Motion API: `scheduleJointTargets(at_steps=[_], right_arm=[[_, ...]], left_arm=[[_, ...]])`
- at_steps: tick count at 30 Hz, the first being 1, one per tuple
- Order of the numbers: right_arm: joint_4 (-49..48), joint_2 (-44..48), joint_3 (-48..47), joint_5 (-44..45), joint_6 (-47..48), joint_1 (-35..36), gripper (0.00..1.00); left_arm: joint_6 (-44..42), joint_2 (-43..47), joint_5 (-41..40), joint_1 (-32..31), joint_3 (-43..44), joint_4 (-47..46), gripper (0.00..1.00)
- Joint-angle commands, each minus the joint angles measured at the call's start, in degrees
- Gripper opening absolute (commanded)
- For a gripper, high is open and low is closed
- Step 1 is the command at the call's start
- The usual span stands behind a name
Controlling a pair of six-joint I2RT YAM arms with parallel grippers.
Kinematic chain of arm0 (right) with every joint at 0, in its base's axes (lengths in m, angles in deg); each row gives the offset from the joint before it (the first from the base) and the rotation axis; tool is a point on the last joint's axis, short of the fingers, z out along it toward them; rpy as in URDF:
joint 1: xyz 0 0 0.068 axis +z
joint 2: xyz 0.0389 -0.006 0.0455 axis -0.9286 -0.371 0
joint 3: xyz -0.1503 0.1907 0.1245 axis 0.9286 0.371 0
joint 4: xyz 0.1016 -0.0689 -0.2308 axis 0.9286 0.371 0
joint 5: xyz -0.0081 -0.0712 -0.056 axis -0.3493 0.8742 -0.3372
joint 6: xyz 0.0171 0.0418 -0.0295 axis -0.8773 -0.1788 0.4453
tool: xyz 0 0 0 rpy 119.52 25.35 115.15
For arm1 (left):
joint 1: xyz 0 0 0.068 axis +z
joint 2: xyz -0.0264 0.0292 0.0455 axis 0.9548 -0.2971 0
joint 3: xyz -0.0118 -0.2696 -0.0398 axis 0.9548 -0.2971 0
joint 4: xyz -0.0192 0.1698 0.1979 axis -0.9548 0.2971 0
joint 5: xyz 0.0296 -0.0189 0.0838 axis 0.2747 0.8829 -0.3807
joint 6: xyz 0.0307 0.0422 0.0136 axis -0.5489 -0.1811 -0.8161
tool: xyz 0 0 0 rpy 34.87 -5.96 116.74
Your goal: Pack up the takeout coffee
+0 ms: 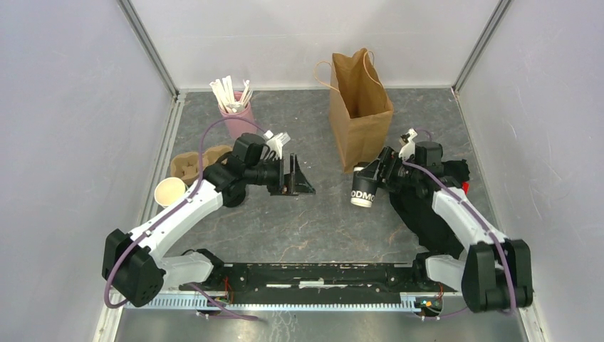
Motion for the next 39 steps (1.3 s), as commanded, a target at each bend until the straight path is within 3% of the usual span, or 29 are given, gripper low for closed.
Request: scheduleJointTargets(at_steps=[1,8,12,22,26,31,39], right_arm=[[-10.88,7.11,0.34,-2.08,-14.11,4.98,0.87],[-16.87,10.12,-6.14,5.07,-24.05,16.49,0.87],[-20.02,10.76,-7.79,6.53,-27.97,18.18,0.88],[-20.45,11.32,-11.61,8.86,-29.63,18.99,0.88],[-21.05,12.08,-11.57,10.57,-30.04,19.26,0.88],[-19.82,13.14,-11.57,11.3,-29.41,20.27,0.9],[-10.77,17.43,-12.97,10.78,-22.77,20.4,0.98]], left_arm=[[6.4,-1.65,1.79,-1.4,4.02,-12.53,0.91],[10.63,-4.43,-4.04,-6.13,6.94,-20.9,0.99],[13.65,-2.0,-5.34,-7.92,3.71,-29.33,1.0],[14.11,-1.45,-9.6,-9.45,4.6,-27.96,0.99],[14.98,-1.64,-8.82,-9.66,4.07,-28.9,0.95],[14.74,-1.36,-7.73,-9.66,3.52,-30.62,0.81],[3.95,0.07,-3.57,-9.66,3.73,-29.6,0.66]])
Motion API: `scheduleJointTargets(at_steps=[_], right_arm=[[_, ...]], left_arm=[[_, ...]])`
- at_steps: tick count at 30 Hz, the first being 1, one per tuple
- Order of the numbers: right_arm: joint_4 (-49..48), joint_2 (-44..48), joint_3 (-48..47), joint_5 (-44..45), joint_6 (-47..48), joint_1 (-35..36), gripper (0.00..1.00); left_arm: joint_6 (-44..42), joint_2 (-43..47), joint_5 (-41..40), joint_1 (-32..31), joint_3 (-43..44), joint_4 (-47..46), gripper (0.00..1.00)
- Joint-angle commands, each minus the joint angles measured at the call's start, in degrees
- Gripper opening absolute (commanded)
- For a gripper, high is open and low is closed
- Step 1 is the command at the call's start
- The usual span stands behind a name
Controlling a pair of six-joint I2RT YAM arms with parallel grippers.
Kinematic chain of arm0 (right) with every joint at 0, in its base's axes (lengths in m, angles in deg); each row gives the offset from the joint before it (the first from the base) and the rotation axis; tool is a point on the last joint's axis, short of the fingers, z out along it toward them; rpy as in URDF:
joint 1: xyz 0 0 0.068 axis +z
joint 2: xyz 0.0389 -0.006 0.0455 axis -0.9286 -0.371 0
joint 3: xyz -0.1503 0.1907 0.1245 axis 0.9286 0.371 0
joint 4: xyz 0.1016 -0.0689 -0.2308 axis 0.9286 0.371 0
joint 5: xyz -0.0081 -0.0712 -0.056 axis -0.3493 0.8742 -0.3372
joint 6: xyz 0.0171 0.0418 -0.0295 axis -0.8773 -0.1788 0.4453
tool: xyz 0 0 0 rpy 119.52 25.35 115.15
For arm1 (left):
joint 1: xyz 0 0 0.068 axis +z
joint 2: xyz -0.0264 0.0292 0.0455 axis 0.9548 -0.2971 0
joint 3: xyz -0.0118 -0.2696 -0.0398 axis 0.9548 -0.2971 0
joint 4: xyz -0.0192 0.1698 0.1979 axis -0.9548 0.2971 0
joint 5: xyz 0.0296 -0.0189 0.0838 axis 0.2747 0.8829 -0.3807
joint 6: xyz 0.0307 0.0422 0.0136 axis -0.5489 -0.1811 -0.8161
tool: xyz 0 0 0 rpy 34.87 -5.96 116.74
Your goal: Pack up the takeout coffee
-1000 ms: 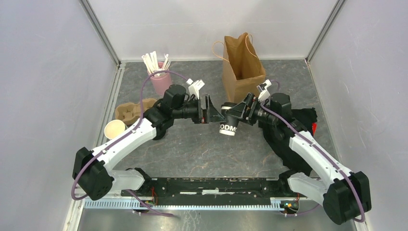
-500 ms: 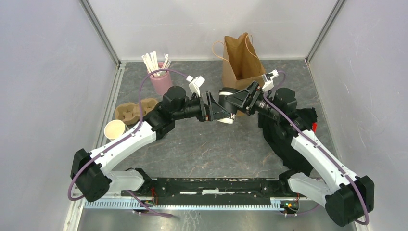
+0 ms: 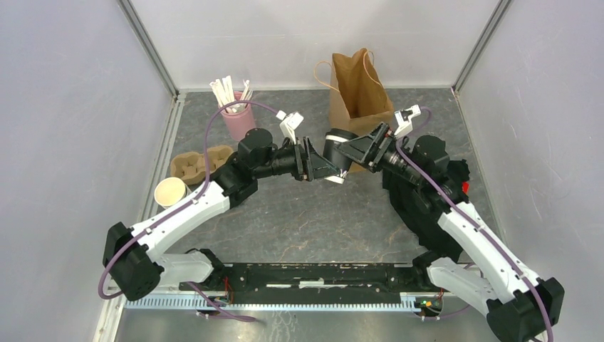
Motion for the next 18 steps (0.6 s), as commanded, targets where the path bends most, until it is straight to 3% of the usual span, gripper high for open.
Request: scheduleJointTargets(at_steps=[1,8,12,18], right_arm=[[9.67,2.89,-4.89,0.31,7.37,0.31,0.98],[30.62,4.92,-13.0,-2.26,27.76,0.26,0.98],[42.42,1.58,-23.46,-3.11,38.47,0.25,0.98],[48.42,-6.92,-35.31,-10.97,42.62,0.28,0.98]], left_arm=[[-9.82,2.49,3.94,-0.22,0.28,-1.16,0.65],[-29.68,7.56,3.22,-0.21,-1.48,8.09,0.64],[-38.39,14.57,-0.16,-0.22,-7.62,6.02,0.64],[-49.74,20.41,-3.55,-0.22,-12.72,7.5,0.64]])
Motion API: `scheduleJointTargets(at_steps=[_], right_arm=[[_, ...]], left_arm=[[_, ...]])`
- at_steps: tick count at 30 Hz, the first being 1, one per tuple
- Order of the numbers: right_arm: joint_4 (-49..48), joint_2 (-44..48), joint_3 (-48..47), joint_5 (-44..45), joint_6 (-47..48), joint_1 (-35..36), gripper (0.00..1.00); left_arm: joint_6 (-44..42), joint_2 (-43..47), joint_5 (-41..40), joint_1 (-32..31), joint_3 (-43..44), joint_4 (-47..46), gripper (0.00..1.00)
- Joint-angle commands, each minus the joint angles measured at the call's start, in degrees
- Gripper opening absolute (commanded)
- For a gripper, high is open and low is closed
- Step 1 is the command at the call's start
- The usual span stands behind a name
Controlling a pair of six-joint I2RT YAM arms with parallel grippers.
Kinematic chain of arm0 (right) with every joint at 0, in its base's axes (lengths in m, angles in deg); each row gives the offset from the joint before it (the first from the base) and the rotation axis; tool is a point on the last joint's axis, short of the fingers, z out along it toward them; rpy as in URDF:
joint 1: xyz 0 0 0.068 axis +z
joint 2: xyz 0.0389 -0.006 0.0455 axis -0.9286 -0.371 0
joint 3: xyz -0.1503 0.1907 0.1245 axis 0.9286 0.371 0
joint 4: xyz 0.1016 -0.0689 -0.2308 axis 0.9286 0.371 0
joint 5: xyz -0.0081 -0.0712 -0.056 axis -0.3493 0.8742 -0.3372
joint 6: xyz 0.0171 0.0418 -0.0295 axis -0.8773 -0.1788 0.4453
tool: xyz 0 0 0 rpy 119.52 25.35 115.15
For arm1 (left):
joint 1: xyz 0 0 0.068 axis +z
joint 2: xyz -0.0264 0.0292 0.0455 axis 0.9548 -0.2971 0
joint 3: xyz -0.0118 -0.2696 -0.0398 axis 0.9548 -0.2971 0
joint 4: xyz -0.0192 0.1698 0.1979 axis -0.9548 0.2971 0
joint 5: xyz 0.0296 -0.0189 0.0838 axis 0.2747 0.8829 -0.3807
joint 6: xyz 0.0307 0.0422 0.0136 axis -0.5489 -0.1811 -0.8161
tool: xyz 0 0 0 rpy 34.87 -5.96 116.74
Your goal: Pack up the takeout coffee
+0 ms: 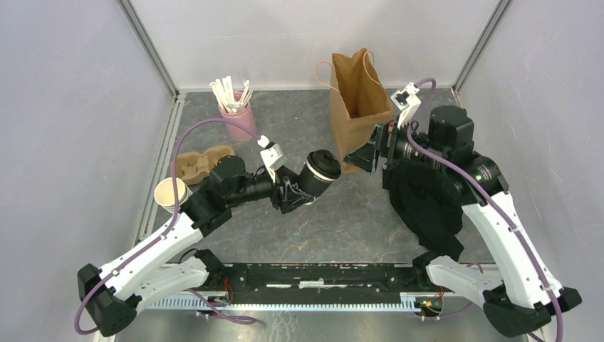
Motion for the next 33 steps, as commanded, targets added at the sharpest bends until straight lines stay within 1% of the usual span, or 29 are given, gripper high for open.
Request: scheduleJointTargets(at_steps=[1,5,8,11,22,33], right_arm=[[5.45,-5.73,-6.98,-8.7,5.69,0.32,0.98],[3.0,-9.87,-7.5,-11.71,2.88,1.39,0.98],[3.02,-12.33,-9.35,-11.06,2.5,3.43,0.98],[3.45,-13.6,-9.06,-9.61,2.87,4.72,0.98],[-1.13,-14.36,-5.01,-6.88,0.37,7.19,0.98],[-2.67,-14.28,-2.58,-3.47,-1.77,7.54,0.98]], left_arm=[[-15.13,2.28,-3.58,-0.17,-1.36,1.42,0.64],[-17.39,3.25,-3.95,-0.17,-1.62,1.95,0.64],[-17.79,2.76,-3.66,-0.17,-1.26,2.86,0.64],[-17.83,2.62,-3.65,-0.17,-1.22,2.88,0.63],[-18.03,2.14,-3.02,-0.17,-0.76,3.6,0.63],[-17.91,1.09,-2.64,-0.17,-0.71,3.1,0.62]])
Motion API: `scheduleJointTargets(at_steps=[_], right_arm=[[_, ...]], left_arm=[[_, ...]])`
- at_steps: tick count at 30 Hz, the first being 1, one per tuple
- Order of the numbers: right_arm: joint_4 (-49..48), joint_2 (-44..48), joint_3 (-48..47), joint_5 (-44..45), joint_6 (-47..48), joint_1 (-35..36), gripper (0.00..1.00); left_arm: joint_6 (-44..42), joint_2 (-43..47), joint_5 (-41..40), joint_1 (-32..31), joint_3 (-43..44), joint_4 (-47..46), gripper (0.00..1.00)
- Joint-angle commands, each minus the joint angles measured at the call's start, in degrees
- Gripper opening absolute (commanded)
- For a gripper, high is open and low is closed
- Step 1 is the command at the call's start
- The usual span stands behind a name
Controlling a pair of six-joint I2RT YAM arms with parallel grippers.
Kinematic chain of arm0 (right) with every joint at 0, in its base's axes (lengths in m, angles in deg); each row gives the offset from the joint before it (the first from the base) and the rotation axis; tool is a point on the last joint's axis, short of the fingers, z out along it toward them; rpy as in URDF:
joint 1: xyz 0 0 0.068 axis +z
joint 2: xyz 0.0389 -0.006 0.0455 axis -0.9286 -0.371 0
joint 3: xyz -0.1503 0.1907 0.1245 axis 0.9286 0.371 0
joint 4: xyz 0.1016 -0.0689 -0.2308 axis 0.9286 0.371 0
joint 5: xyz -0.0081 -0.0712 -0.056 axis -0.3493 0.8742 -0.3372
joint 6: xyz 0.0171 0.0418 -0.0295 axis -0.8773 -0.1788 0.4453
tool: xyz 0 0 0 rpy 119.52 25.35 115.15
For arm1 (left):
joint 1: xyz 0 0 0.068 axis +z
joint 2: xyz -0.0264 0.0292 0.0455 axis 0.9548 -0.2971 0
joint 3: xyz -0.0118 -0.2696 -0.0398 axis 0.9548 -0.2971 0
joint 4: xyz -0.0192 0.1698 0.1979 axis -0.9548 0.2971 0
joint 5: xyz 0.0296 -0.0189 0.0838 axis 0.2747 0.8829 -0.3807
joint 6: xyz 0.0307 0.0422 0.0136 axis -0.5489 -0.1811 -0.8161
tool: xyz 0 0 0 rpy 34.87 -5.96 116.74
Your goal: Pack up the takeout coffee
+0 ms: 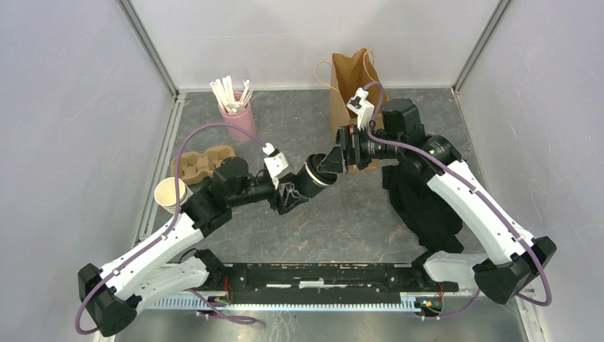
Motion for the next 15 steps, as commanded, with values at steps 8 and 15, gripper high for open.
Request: scheduleJointTargets(at_steps=[8,15], right_arm=[[-4.51,-0.15,2.37,3.19,-3.85,0.15,0.94],[-7.64,-0.02,4.43,1.06,-5.65,0.17,0.95]], left_arm=[[-2.81,-0.29,0.66,-0.17,0.68,-1.6,0.62],[-2.9,-0.82,0.76,-0.17,1.16,-1.82,0.62]])
